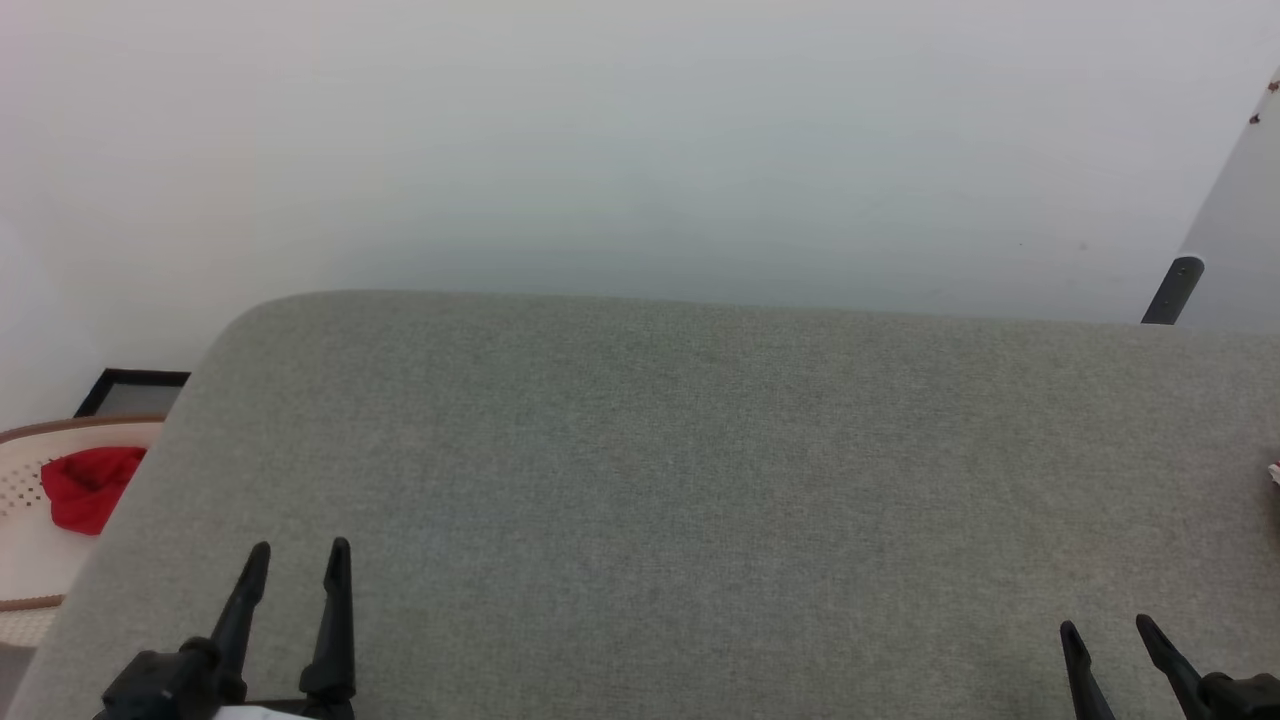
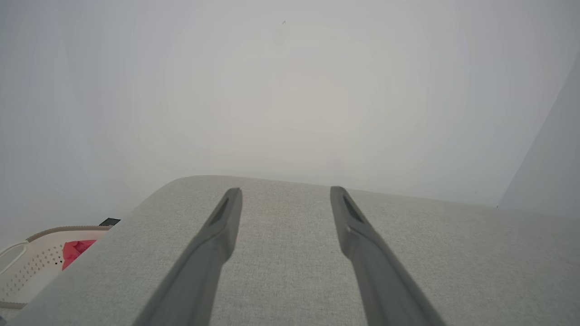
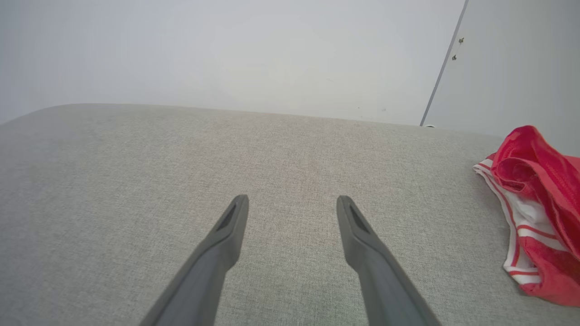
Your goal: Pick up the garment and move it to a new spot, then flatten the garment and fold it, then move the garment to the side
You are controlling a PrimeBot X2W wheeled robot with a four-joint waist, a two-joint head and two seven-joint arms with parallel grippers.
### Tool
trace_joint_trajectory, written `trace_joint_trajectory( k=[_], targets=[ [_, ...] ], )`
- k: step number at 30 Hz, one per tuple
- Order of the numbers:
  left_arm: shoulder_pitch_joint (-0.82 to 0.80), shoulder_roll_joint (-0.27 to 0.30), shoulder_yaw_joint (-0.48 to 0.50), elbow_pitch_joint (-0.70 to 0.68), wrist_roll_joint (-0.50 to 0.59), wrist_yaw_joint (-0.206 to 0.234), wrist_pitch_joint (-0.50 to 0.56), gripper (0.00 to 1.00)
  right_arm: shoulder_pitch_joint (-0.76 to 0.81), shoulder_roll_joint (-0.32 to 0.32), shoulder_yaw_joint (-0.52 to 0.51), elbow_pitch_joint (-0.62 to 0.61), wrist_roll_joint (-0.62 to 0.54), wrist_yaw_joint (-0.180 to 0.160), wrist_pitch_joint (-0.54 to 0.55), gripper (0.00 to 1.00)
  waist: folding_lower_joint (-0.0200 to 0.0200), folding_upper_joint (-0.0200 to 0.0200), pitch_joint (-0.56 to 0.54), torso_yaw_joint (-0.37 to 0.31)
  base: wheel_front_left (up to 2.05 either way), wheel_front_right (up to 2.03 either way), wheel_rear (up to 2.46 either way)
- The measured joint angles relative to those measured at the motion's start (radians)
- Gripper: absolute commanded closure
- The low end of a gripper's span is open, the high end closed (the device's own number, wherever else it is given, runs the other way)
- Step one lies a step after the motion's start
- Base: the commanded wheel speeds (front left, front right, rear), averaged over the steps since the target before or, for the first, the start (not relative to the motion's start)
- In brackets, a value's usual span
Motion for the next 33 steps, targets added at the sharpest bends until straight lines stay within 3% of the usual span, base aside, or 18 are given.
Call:
trace_joint_trajectory(
  k=[17, 18, 26, 33],
  targets=[
    [0.0, 0.009, -0.035, 0.008, -0.009, 0.0, 0.0, 0.0, 0.017, 0.017, -0.008, -0.034, -0.012, 0.0, 0.024, 0.0, 0.0, 0.0, -0.004, -0.01, 0.0, 0.0, 0.0],
    [0.0, 0.01, -0.039, 0.01, -0.009, 0.0, 0.0, 1.0, 0.018, 0.018, -0.008, -0.033, -0.012, 0.0, 0.024, 1.0, 0.0, 0.0, -0.004, -0.01, 0.0, 0.0, 0.0],
    [0.04, -0.03, -0.052, 0.081, -0.02, 0.0, 0.009, 1.0, 0.03, 0.044, -0.003, 0.035, -0.002, 0.0, 0.032, 1.0, 0.0, 0.0, -0.003, -0.011, 0.0, 0.0, 0.0],
    [0.033, -0.039, -0.044, 0.087, -0.14, 0.0, 0.044, 1.0, 0.018, 0.055, -0.012, 0.037, 0.13, 0.0, 0.059, 1.0, 0.0, 0.0, 0.001, -0.01, 0.0, 0.0, 0.0]
  ],
)
